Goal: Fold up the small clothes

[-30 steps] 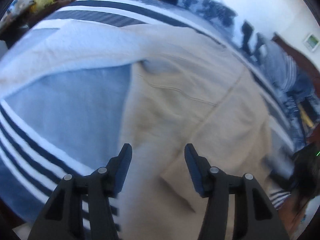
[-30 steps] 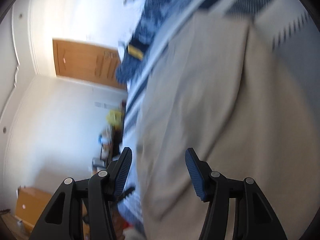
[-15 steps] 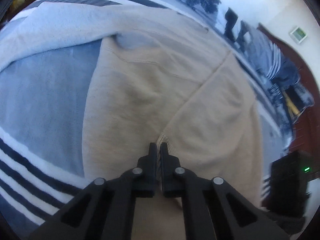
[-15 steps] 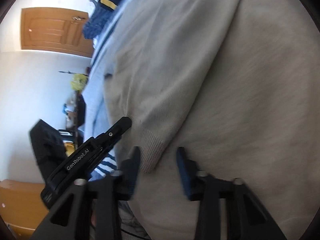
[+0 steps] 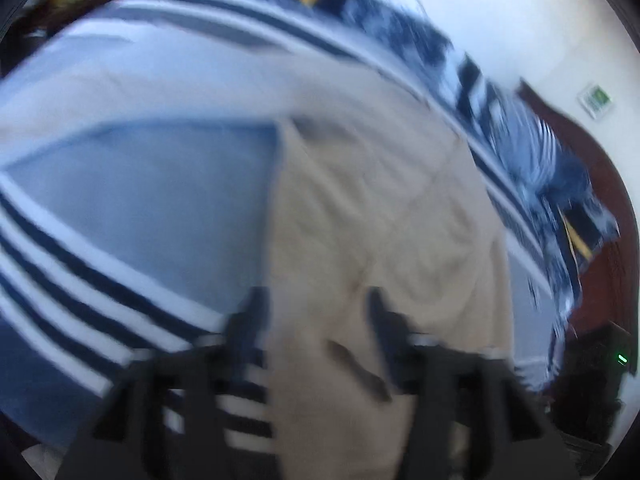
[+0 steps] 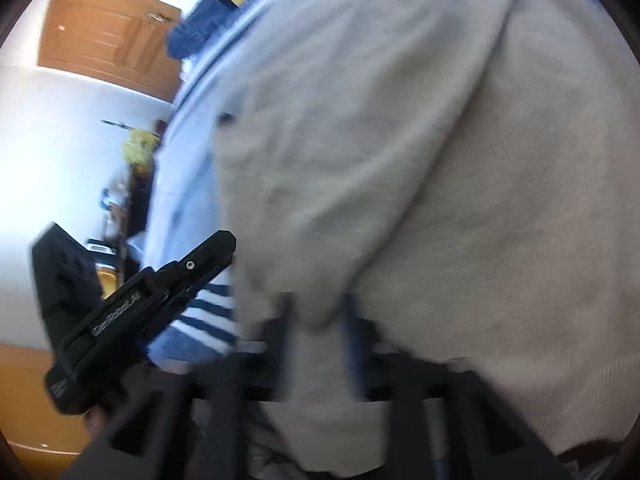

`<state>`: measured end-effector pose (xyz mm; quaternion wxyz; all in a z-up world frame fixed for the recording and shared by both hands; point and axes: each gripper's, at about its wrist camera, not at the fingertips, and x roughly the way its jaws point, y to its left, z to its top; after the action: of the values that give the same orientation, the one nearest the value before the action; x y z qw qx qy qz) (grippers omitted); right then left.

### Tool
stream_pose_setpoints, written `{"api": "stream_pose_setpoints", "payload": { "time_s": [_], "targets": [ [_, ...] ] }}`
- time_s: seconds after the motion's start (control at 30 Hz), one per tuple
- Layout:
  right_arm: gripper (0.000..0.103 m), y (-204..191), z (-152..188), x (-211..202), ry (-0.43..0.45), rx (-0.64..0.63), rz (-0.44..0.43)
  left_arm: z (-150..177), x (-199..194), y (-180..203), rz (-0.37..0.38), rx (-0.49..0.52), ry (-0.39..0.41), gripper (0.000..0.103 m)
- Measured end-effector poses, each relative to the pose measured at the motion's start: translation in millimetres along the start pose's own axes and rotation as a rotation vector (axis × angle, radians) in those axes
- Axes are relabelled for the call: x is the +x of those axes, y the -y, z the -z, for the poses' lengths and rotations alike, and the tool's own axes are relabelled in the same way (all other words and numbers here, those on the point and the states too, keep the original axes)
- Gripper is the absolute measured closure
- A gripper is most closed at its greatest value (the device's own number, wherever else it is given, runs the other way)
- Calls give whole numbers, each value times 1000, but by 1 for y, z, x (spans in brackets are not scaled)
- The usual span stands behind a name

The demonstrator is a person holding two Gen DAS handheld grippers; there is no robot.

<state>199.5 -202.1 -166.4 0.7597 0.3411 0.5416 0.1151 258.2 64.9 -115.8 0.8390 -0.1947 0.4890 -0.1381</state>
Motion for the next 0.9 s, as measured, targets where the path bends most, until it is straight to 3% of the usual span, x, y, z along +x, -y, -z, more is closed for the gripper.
{"api": "stream_pose_setpoints", "payload": {
  "time_s": [0.03,0.27,0.37,0.53,0.67,0.8,0.87,0.9],
  "targets": [
    [25,-9,3,-10,29,-28,-7,-2,-9,-10,-18,-26,36,33],
    [25,-85,5,-20,52,-269,-23,-10,-62,-130,-42,-406,158,31],
    [25,-114,2,-10,53,-325,-15,-15,-87,-199,-78,-642,229,28],
    [25,-142,-9,19,-6,-353,-58,-20,-84,-282,-26,-907,223,28],
    [25,-157,-22,50,-48,-329,-93,-32,-67,-324,43,-1038,248,28],
    [25,-171,-29,72,-57,-317,-109,-52,-60,-332,15,-1072,269,29],
    [27,-179,-32,80,-57,-313,-113,-59,-59,-327,-33,-1019,285,39],
    [27,-181,-33,84,-58,-313,-109,-62,-58,-324,-76,-965,289,52]
  ]
}}
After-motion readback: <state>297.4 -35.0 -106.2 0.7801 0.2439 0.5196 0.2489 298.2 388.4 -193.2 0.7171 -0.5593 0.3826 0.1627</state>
